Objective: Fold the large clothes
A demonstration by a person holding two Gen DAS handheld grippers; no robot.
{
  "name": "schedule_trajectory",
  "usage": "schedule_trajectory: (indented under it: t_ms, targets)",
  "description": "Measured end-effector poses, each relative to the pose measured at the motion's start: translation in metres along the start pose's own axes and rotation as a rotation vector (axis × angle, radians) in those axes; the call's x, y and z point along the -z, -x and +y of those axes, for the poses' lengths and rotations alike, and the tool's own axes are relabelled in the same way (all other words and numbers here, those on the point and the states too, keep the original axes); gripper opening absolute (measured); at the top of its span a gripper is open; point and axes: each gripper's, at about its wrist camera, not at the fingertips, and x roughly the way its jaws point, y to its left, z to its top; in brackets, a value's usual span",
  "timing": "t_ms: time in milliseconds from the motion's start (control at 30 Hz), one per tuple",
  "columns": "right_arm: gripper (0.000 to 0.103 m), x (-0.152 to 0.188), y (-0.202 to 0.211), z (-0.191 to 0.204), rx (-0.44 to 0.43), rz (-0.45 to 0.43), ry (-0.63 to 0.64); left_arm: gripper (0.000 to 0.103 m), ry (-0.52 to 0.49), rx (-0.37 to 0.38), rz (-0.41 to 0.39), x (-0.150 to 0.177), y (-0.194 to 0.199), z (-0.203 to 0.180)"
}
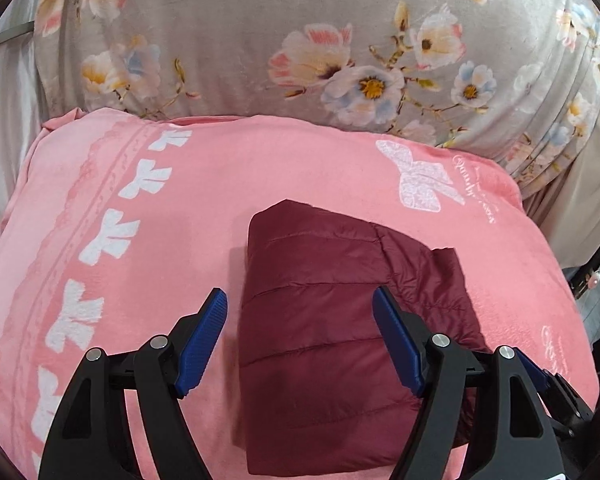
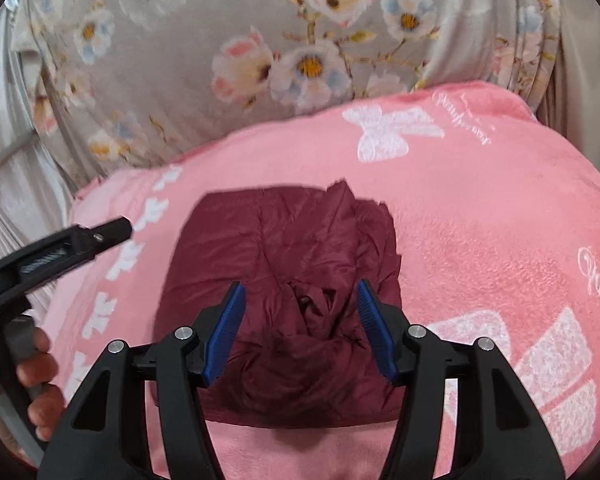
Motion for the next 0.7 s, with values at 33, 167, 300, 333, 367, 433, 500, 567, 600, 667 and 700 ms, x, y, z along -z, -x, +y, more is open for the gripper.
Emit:
schedule_trajectory:
  t_ms: [33, 167, 300, 333, 367, 433, 500, 567, 600, 667, 700]
  targets:
    - [0.049, 0.002, -0.007, -0.005, 0.007, 0.025, -0.008, 0.071, -0.008, -0.005, 0.008, 0.001, -0.004, 0.0]
    - [0.01, 0.022, -0.02, -0.036, 0.0, 0.081, -0.062, 0.071, -0.03, 0.005, 0.06, 0.013, -0.025, -0.006]
    - [0.007, 0.044, -0.021, -0.051, 0.09, 0.081, -0.033, 0.065, -0.059, 0.013, 0.127, 0.031, -0.05, -0.016]
    - [0.007, 0.048, -0.022, -0.054, 0.101, 0.087, -0.032, 0.064, -0.066, 0.01, 0.146, 0.035, -0.058, -0.019]
    - [0.007, 0.052, -0.026, -0.056, 0.106, 0.095, -0.035, 0.064, -0.069, 0.007, 0.158, 0.039, -0.063, -0.02]
    - [0.007, 0.062, -0.034, -0.062, 0.112, 0.11, -0.049, 0.065, -0.076, 0.01, 0.177, 0.048, -0.073, -0.024]
    - [0.007, 0.067, -0.039, -0.067, 0.104, 0.118, -0.068, 0.067, -0.1, -0.015, 0.167, 0.055, -0.079, -0.028]
    - [0.007, 0.071, -0.045, -0.069, 0.1, 0.123, -0.081, 0.067, -0.12, -0.035, 0.158, 0.062, -0.083, -0.032]
    - [0.007, 0.073, -0.049, -0.07, 0.099, 0.124, -0.083, 0.068, -0.136, -0.049, 0.151, 0.065, -0.085, -0.035]
    - [0.008, 0.076, -0.054, -0.07, 0.102, 0.122, -0.08, 0.068, -0.153, -0.066, 0.139, 0.071, -0.09, -0.039]
    - [0.008, 0.078, -0.056, -0.07, 0.105, 0.118, -0.079, 0.068, -0.16, -0.075, 0.132, 0.074, -0.092, -0.04]
